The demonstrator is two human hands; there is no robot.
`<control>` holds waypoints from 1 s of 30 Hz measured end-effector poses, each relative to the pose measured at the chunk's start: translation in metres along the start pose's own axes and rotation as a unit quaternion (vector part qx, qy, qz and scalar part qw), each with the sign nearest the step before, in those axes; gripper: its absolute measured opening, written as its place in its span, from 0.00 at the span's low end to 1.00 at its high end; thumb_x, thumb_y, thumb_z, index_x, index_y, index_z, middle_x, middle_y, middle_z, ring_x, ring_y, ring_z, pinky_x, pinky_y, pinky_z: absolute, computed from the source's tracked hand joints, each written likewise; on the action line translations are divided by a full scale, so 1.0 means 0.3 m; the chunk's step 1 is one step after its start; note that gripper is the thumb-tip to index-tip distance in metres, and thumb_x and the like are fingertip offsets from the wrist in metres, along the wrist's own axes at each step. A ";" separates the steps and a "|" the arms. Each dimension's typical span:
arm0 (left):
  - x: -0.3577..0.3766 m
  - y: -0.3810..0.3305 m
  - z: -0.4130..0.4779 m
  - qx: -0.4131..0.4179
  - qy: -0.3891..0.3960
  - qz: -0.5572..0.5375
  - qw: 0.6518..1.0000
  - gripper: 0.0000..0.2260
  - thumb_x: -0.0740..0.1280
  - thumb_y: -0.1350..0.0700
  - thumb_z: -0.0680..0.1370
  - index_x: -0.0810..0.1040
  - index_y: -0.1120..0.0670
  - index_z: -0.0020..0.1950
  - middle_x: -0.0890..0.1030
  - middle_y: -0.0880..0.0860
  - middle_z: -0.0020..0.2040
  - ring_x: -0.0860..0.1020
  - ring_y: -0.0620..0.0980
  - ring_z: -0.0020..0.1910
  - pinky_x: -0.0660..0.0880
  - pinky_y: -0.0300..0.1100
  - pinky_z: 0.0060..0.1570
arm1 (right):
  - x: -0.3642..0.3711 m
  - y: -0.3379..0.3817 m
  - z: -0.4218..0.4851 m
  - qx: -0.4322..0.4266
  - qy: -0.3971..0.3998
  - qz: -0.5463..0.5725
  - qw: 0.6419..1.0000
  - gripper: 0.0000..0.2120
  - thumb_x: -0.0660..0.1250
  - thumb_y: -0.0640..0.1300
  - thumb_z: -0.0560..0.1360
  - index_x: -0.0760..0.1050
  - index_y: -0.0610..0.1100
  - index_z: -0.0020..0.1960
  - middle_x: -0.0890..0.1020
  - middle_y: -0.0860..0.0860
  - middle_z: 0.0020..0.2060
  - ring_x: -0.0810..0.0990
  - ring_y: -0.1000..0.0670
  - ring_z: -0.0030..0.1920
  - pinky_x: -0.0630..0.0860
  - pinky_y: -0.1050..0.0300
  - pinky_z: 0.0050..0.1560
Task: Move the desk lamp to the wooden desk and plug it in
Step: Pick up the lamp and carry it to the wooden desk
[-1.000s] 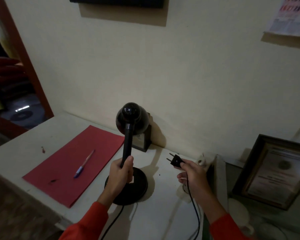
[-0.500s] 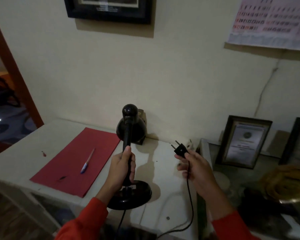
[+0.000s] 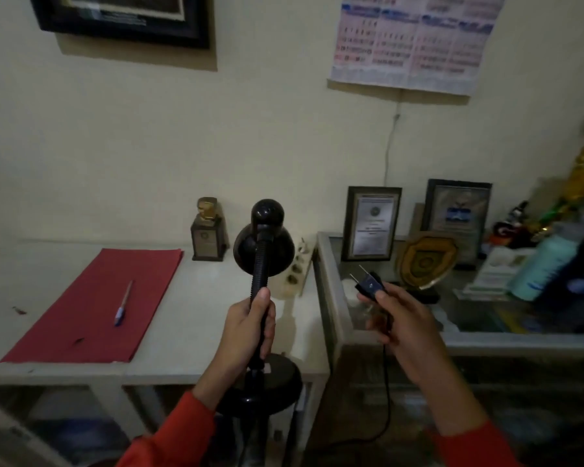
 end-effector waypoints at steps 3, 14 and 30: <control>0.110 -0.013 -0.042 0.002 0.049 0.009 0.999 0.22 0.58 0.42 0.75 0.68 0.54 0.26 0.66 0.49 0.17 0.62 0.48 0.13 0.62 0.34 0.16 | -0.105 0.045 -0.092 -0.012 -0.044 0.017 0.999 0.09 0.63 0.42 0.76 0.77 0.48 0.55 0.86 0.47 0.46 0.79 0.54 0.29 0.69 0.65 0.22; 0.567 -0.069 -0.222 -0.002 0.183 -0.028 0.983 0.20 0.60 0.39 0.71 0.71 0.55 0.32 0.69 0.48 0.20 0.65 0.48 0.16 0.64 0.35 0.16 | -0.490 0.219 -0.534 -0.077 -0.207 -0.005 0.975 0.11 0.63 0.41 0.76 0.75 0.47 0.58 0.86 0.49 0.47 0.78 0.54 0.28 0.66 0.64 0.23; 1.256 -0.175 -0.817 0.000 0.410 -0.109 0.905 0.18 0.59 0.43 0.74 0.74 0.53 0.29 0.68 0.50 0.18 0.65 0.47 0.12 0.62 0.33 0.14 | -0.977 0.281 -1.460 -0.144 -0.428 0.024 0.892 0.08 0.62 0.40 0.77 0.76 0.46 0.55 0.86 0.45 0.46 0.76 0.54 0.24 0.65 0.66 0.20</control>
Point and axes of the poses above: each hand's wrist, its own z-axis towards the middle knuckle, its own x-axis out of the palm, y = z × x, the point moved 7 cm from there along z, towards the middle knuckle
